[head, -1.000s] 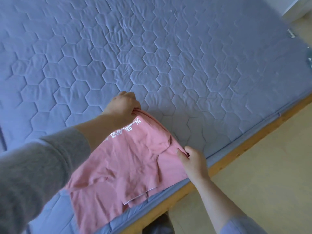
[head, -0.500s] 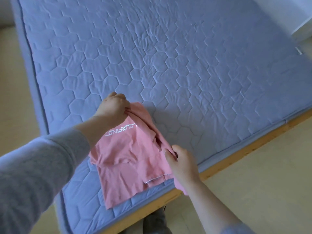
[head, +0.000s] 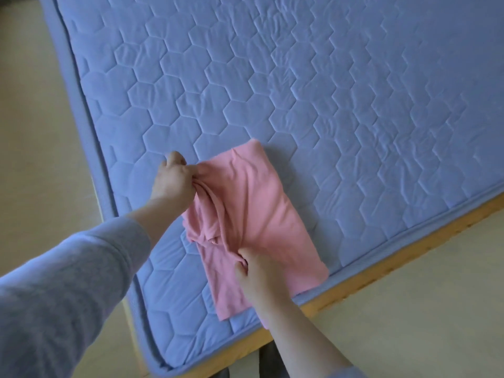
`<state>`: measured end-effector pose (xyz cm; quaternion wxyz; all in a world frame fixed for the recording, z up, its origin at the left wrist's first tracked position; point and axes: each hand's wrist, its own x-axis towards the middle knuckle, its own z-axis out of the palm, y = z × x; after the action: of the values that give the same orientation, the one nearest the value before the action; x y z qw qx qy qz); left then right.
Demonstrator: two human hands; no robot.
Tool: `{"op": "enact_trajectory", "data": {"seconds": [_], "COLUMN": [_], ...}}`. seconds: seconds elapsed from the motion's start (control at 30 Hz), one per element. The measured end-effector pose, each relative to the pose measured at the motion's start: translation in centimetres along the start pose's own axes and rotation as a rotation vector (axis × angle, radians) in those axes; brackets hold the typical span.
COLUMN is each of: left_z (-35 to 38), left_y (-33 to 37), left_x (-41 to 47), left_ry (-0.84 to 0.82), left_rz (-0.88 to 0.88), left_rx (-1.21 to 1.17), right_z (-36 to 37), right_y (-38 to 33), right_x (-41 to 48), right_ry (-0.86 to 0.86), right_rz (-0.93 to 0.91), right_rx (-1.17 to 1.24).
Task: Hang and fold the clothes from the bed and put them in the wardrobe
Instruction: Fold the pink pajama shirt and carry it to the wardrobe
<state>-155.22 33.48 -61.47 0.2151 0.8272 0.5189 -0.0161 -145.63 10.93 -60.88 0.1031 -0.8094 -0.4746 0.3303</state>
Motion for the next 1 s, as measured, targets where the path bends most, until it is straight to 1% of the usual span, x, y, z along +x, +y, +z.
{"op": "enact_trajectory", "data": {"seconds": [0.07, 0.13, 0.2, 0.27, 0.37, 0.4, 0.47, 0.53, 0.6, 0.67, 0.8, 0.9, 1.0], "left_z": [2.3, 4.1, 5.1, 5.4, 5.1, 5.0, 5.1, 5.2, 5.4, 5.4, 4.9, 4.2, 3.4], "left_y": [-1.4, -2.1, -2.4, -2.3, -1.1, -0.7, 0.0, 0.1, 0.0, -0.1, -1.1, -2.3, -3.1], "left_x": [-0.8, -1.6, -2.0, -2.2, -2.1, -1.9, -1.3, -0.6, -0.1, 0.1, -0.2, -0.1, 0.6], "left_ry": [-0.013, -0.007, 0.004, 0.025, 0.048, 0.023, -0.081, -0.132, -0.094, -0.019, 0.108, 0.165, 0.181], "left_rz": [-0.119, -0.296, -0.488, -0.562, -0.562, -0.563, -0.605, -0.669, -0.711, -0.706, -0.523, -0.441, -0.455], "left_rx": [-0.131, -0.343, -0.510, -0.576, -0.602, -0.576, -0.553, -0.620, -0.690, -0.720, -0.690, -0.678, -0.672], "right_z": [2.1, 3.6, 4.1, 4.1, 3.7, 3.7, 3.9, 4.5, 5.0, 5.6, 6.0, 5.4, 4.9], "right_y": [0.0, 0.4, 0.7, 0.9, 1.0, 1.0, 1.0, 0.8, 0.5, 0.0, -0.5, -0.6, -1.3], "right_x": [0.5, 0.7, 0.7, 0.6, 0.6, 0.6, 0.7, 0.8, 1.0, 1.2, 1.9, 2.1, 1.3], "right_ry": [-0.138, -0.238, -0.267, -0.257, -0.250, -0.246, -0.227, -0.195, -0.152, -0.109, -0.081, -0.126, -0.137], "right_rz": [0.053, 0.082, 0.089, 0.081, 0.058, 0.057, 0.061, 0.080, 0.111, 0.144, 0.126, 0.088, 0.021], "right_rx": [-0.030, -0.074, -0.078, -0.048, -0.016, -0.008, -0.009, -0.020, -0.034, -0.079, -0.193, -0.075, 0.106]}}
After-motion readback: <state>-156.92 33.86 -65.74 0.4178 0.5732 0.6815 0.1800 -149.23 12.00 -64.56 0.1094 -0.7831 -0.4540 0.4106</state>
